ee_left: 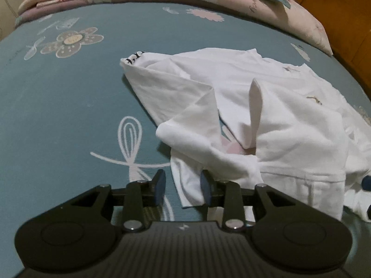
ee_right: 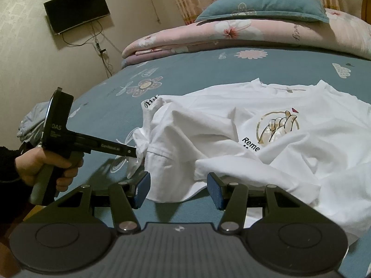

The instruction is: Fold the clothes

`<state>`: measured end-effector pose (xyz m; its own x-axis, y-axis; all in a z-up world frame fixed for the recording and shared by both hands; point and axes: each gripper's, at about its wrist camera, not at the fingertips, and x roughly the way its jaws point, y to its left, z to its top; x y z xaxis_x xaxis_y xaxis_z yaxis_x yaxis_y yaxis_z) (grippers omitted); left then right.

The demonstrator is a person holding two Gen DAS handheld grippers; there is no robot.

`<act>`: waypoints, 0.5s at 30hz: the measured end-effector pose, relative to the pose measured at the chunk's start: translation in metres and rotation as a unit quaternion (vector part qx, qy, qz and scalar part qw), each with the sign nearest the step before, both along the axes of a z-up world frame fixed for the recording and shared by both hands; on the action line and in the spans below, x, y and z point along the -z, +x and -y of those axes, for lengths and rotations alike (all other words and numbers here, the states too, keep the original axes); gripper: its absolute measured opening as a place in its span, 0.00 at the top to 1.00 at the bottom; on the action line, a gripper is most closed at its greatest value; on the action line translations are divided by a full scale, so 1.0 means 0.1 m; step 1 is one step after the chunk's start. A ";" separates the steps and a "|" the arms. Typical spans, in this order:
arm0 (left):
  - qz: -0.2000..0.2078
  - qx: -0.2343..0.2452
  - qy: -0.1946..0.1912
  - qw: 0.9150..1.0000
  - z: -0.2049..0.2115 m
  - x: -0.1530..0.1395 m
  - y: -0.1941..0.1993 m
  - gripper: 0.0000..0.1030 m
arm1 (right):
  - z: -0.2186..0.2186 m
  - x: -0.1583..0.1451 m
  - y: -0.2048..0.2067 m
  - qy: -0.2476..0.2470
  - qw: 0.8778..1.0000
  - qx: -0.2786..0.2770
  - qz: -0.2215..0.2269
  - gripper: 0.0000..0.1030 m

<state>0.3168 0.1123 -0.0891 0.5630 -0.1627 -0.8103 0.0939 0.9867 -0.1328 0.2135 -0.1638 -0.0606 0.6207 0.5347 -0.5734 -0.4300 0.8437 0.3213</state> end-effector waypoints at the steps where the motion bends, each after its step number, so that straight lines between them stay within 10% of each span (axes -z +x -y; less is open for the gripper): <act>1: -0.003 0.001 -0.007 1.000 0.00 0.00 0.00 0.69 | 0.00 0.00 0.00 -0.001 1.000 0.000 0.001 0.43; 15: 0.015 0.071 0.115 0.991 0.06 -0.48 -0.11 0.95 | 0.01 -0.03 -0.01 -0.001 1.000 0.000 0.006 0.43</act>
<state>0.3060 0.1061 -0.0410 0.5720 -0.0548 -0.8184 0.2344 0.9671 0.0991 0.2121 -0.1649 -0.0578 0.6277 0.5340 -0.5664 -0.4337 0.8441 0.3152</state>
